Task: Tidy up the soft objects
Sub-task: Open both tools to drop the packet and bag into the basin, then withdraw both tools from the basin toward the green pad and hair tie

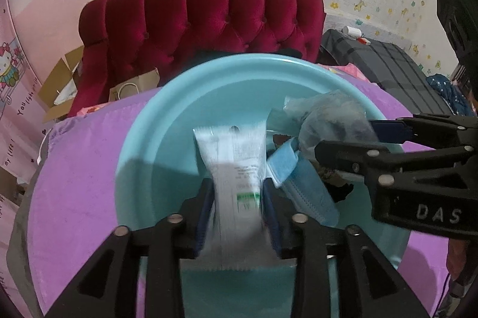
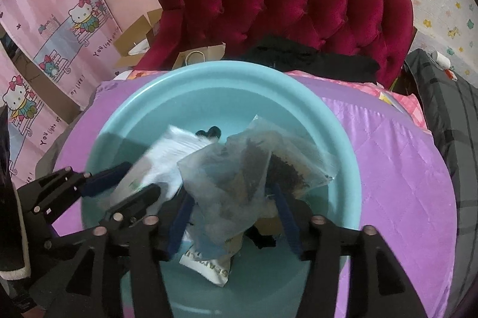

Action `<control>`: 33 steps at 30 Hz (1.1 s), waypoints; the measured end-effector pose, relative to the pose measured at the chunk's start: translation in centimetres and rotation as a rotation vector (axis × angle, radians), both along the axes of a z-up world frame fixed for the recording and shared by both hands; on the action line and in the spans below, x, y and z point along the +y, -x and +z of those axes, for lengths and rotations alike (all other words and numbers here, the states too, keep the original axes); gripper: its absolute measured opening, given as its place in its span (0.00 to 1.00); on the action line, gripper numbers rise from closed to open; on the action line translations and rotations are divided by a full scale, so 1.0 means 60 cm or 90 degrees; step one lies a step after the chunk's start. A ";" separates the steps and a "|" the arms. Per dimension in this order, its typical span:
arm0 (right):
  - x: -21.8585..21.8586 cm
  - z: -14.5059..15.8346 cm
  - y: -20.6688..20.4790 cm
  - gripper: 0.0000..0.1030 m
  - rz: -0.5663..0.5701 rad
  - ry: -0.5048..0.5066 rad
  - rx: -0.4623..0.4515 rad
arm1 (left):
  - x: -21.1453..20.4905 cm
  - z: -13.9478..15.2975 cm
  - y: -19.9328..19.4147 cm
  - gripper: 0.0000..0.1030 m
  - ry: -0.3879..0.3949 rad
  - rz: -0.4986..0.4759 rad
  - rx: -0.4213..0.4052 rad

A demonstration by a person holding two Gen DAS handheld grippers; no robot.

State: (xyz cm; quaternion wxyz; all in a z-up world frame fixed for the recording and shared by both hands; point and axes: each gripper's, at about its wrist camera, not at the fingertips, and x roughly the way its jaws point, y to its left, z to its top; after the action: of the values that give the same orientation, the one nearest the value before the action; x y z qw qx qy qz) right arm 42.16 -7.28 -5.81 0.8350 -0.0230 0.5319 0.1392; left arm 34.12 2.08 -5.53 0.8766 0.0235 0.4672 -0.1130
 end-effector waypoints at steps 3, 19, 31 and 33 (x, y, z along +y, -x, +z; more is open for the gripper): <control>0.002 0.013 0.015 0.82 0.004 -0.003 -0.014 | 0.001 0.008 0.008 0.80 0.002 0.001 -0.008; -0.007 0.070 0.121 1.00 -0.013 0.013 -0.031 | 0.008 0.049 0.108 1.00 -0.025 0.020 -0.050; -0.024 0.102 0.225 1.00 -0.027 0.016 -0.044 | 0.009 0.087 0.211 1.00 -0.038 0.021 -0.084; -0.028 0.103 0.237 1.00 -0.029 0.017 -0.045 | 0.008 0.089 0.223 1.00 -0.041 0.020 -0.088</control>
State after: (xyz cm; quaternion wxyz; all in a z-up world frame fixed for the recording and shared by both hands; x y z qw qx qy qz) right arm 27.92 -8.95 0.38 0.8559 -0.0267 0.5042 0.1120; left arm 20.71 2.55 -0.19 0.9071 0.0522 0.4095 -0.0824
